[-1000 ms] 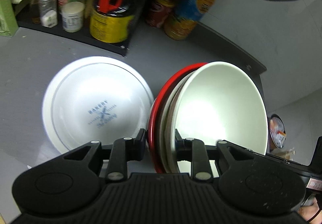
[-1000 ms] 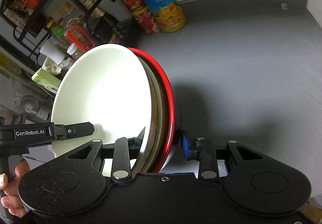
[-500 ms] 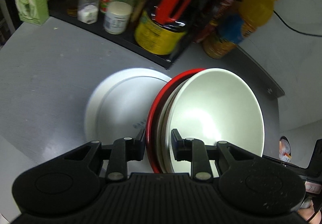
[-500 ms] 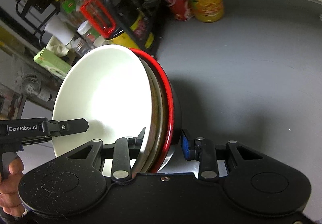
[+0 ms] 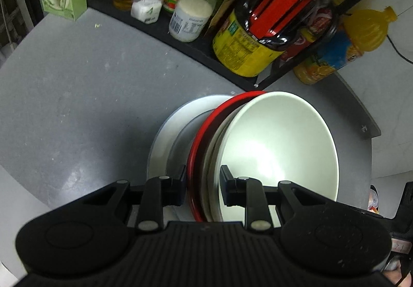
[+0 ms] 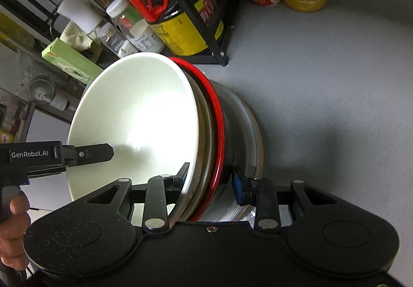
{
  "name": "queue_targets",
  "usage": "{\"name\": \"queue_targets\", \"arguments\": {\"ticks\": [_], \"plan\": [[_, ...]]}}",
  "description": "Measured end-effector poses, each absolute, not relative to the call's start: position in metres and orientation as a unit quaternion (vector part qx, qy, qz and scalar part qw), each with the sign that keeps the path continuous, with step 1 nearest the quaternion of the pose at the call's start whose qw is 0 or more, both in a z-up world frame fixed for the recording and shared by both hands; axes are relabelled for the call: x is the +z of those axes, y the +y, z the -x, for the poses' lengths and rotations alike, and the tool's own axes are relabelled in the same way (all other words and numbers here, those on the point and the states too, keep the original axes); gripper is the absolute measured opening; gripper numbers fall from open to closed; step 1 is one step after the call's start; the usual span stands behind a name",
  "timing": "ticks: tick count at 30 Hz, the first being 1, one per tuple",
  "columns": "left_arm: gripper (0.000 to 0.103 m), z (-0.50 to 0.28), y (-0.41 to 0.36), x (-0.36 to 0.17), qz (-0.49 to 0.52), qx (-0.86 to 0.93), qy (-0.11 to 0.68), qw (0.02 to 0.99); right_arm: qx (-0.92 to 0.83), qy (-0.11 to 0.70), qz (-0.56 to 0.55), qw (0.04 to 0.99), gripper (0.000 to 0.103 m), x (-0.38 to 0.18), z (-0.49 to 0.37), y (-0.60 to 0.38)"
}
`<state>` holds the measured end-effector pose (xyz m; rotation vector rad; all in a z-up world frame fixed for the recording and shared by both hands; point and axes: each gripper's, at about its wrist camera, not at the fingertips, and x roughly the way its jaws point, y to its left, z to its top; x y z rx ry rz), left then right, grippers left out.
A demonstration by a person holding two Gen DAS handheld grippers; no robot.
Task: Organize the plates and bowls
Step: 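Lift the bowl stack with both grippers and carry it over the plates, then lower the bowl stack onto the plate stack and open both grippers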
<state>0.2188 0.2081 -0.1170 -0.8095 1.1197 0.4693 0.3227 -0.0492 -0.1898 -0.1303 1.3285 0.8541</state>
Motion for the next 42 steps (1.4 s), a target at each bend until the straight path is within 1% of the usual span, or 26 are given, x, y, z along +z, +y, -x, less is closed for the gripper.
{"name": "queue_targets", "arguments": {"ticks": [5, 10, 12, 16, 17, 19, 21, 22, 24, 25, 28, 29, 30, 34, 36, 42], "plan": [[0.025, -0.224, 0.208, -0.117, 0.356, 0.203, 0.514, 0.754, 0.371, 0.597, 0.056, 0.709, 0.033, -0.192, -0.32, -0.049], [0.025, -0.229, 0.208, -0.118, 0.337, 0.184, 0.523, 0.761, 0.365, 0.602, 0.044, 0.709, 0.037, -0.195, -0.316, -0.052], [0.026, -0.23, 0.208, -0.122, 0.338, 0.18, 0.529, 0.757, 0.362, 0.605, 0.027, 0.709, 0.042, -0.195, -0.315, -0.054], [0.026, -0.231, 0.207, -0.122, 0.336, 0.177, 0.531, 0.758, 0.356, 0.598, 0.024, 0.718, 0.045, -0.194, -0.31, -0.054], [0.029, -0.23, 0.207, -0.119, 0.333, 0.181, 0.527, 0.761, 0.353, 0.593, 0.018, 0.723, 0.048, -0.191, -0.309, -0.056], [0.03, -0.227, 0.206, -0.111, 0.326, 0.188, 0.515, 0.77, 0.344, 0.584, 0.006, 0.736, 0.055, -0.183, -0.307, -0.06], [0.038, -0.223, 0.205, -0.103, 0.322, 0.187, 0.508, 0.777, 0.339, 0.568, -0.001, 0.75, 0.059, -0.172, -0.303, -0.066], [0.042, -0.221, 0.203, -0.098, 0.319, 0.185, 0.506, 0.78, 0.335, 0.556, -0.006, 0.761, 0.064, -0.164, -0.301, -0.07], [0.052, -0.217, 0.199, -0.087, 0.305, 0.171, 0.5, 0.792, 0.322, 0.532, -0.019, 0.783, 0.076, -0.15, -0.295, -0.081], [0.054, -0.216, 0.196, -0.081, 0.293, 0.158, 0.498, 0.801, 0.315, 0.519, -0.027, 0.794, 0.079, -0.142, -0.291, -0.089], [0.065, -0.209, 0.185, -0.06, 0.26, 0.138, 0.483, 0.825, 0.295, 0.492, -0.042, 0.818, 0.084, -0.124, -0.276, -0.109], [0.072, -0.205, 0.182, -0.054, 0.255, 0.138, 0.477, 0.83, 0.287, 0.485, -0.043, 0.825, 0.09, -0.118, -0.27, -0.116], [0.077, -0.2, 0.178, -0.049, 0.249, 0.135, 0.472, 0.835, 0.28, 0.478, -0.044, 0.831, 0.093, -0.115, -0.265, -0.121], [0.079, -0.185, 0.161, -0.036, 0.228, 0.12, 0.479, 0.839, 0.254, 0.461, -0.065, 0.848, 0.095, -0.102, -0.238, -0.151], [0.08, -0.174, 0.154, -0.029, 0.225, 0.103, 0.473, 0.846, 0.245, 0.457, -0.083, 0.851, 0.101, -0.097, -0.225, -0.163], [0.083, -0.142, 0.133, -0.018, 0.219, 0.083, 0.467, 0.853, 0.21, 0.43, -0.085, 0.874, 0.103, -0.082, -0.185, -0.186]]}}
